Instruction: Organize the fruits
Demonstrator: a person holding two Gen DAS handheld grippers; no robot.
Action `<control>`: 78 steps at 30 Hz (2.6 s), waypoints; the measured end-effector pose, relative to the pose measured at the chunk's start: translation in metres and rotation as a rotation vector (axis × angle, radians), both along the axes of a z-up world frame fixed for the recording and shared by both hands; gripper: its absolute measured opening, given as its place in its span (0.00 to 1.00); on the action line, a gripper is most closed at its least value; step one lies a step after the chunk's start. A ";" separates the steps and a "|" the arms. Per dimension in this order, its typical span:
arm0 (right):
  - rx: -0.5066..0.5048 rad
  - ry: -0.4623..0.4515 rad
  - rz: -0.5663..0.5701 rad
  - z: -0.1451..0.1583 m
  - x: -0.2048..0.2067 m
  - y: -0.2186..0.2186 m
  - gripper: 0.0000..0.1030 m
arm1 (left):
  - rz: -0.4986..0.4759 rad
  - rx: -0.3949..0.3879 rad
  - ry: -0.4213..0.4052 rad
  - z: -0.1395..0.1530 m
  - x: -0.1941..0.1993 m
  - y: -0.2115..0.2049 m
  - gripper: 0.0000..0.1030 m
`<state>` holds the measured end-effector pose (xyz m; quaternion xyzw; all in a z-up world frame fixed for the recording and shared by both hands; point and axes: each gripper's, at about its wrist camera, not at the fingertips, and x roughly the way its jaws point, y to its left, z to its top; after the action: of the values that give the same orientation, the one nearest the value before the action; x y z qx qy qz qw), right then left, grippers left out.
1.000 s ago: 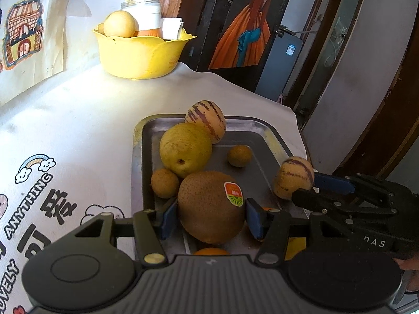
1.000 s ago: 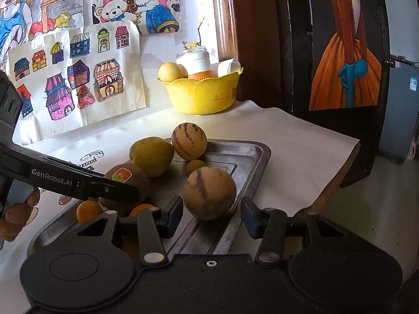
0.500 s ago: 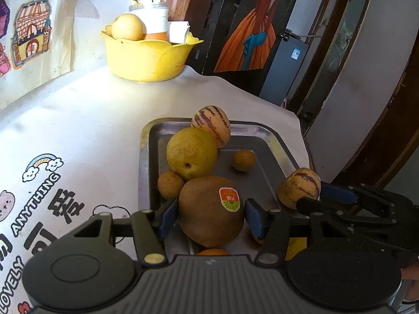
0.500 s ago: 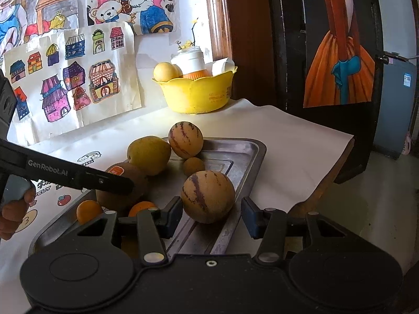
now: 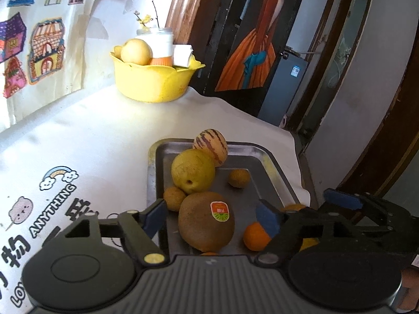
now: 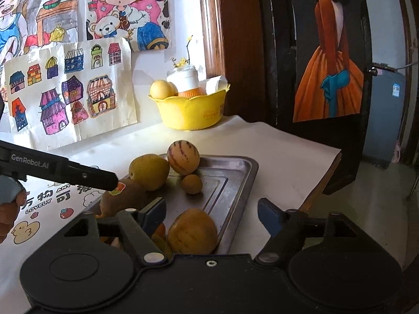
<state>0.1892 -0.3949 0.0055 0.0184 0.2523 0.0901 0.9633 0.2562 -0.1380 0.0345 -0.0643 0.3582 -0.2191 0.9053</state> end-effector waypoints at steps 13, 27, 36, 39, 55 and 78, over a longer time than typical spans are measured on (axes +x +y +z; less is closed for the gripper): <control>-0.011 -0.061 -0.023 0.020 -0.021 0.006 0.95 | 0.065 -0.010 -0.046 0.010 -0.017 0.012 0.97; -0.014 -0.100 -0.042 0.039 -0.059 0.030 0.99 | 0.139 0.000 -0.110 0.022 -0.057 0.032 0.99; -0.011 -0.117 -0.068 0.047 -0.090 0.048 0.99 | 0.169 -0.009 -0.137 0.022 -0.091 0.044 0.99; -0.014 -0.147 -0.085 0.048 -0.100 0.055 0.99 | 0.176 -0.023 -0.136 0.021 -0.101 0.051 1.00; 0.025 -0.206 -0.212 0.047 -0.162 0.091 0.99 | 0.258 -0.043 -0.160 0.022 -0.150 0.096 1.00; -0.059 -0.245 -0.238 0.028 -0.228 0.153 0.99 | 0.266 0.010 -0.229 0.009 -0.223 0.131 1.00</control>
<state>-0.0393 -0.2415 0.0338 0.0086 0.1315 -0.0306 0.9908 0.0334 -0.0071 0.0432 -0.0815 0.2421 -0.1014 0.9615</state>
